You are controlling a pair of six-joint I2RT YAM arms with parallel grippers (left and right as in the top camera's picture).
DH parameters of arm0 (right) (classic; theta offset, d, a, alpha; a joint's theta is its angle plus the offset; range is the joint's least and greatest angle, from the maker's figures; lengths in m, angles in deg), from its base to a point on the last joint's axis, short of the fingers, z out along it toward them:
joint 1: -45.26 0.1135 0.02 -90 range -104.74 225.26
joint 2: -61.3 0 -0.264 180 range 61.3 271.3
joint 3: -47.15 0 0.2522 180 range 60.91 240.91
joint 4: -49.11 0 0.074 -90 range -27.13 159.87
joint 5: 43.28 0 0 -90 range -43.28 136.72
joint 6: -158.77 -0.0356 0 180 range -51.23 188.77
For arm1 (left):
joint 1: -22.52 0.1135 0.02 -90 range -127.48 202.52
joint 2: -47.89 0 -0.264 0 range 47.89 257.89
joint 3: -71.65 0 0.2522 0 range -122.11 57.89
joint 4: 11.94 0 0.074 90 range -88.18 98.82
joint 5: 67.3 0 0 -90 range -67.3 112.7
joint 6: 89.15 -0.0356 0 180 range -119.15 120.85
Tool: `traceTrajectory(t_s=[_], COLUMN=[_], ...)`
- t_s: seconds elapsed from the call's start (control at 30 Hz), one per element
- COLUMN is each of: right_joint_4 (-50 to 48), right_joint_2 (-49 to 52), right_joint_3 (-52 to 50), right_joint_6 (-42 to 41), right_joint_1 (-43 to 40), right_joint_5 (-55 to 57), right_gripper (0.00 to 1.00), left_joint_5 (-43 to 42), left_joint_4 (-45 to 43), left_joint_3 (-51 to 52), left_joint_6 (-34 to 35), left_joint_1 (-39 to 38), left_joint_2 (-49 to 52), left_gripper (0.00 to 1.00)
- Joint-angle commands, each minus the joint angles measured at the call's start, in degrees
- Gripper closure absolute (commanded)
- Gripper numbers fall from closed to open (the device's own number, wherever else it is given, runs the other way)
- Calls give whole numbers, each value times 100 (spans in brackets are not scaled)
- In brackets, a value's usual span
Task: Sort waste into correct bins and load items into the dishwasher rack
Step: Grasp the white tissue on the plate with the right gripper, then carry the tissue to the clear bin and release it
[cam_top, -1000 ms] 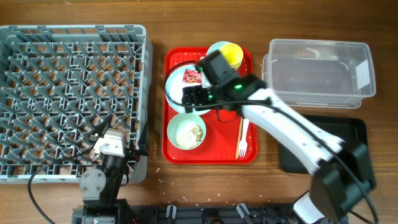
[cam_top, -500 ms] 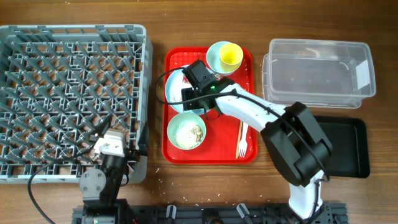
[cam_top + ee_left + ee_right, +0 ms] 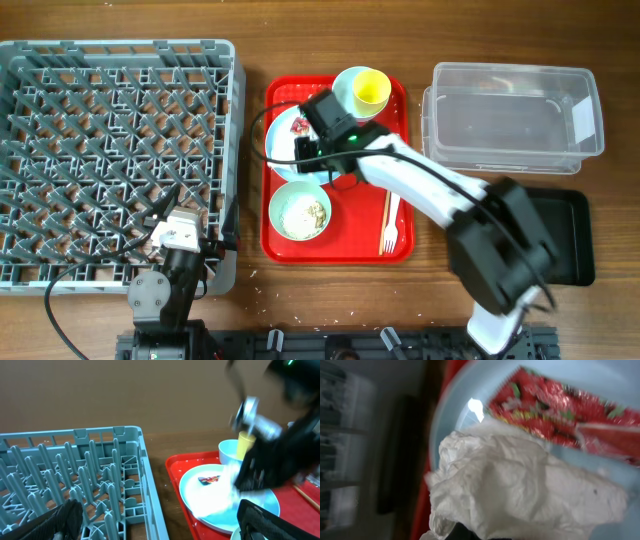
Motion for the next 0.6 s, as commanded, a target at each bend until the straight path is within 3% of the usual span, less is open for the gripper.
traceTrajectory(t_s=[0.0,0.23,0.43,0.57], right_joint_4=[0,501,667,1062], right_joint_2=[-1134,-1591,-1847,-1838], right_joint_3=[131,131,118,63], right_joint_6=[46,501,675,710], right_joint_1=[-85,-509,-1700,-2485], right_joint_5=[-48,778,826,1641], right_gripper=[96,96,96,96], left_joint_5=[31,31,31,31], left_joint_4=[11,11,11,11], left_joint_3=[35,35,35,35], left_joint_6=[33,33,33,33], left_joint_1=[-33,-33,-33,-33], left_joint_2=[-33,-33,-33,-33], left_gripper=[0,0,0,0])
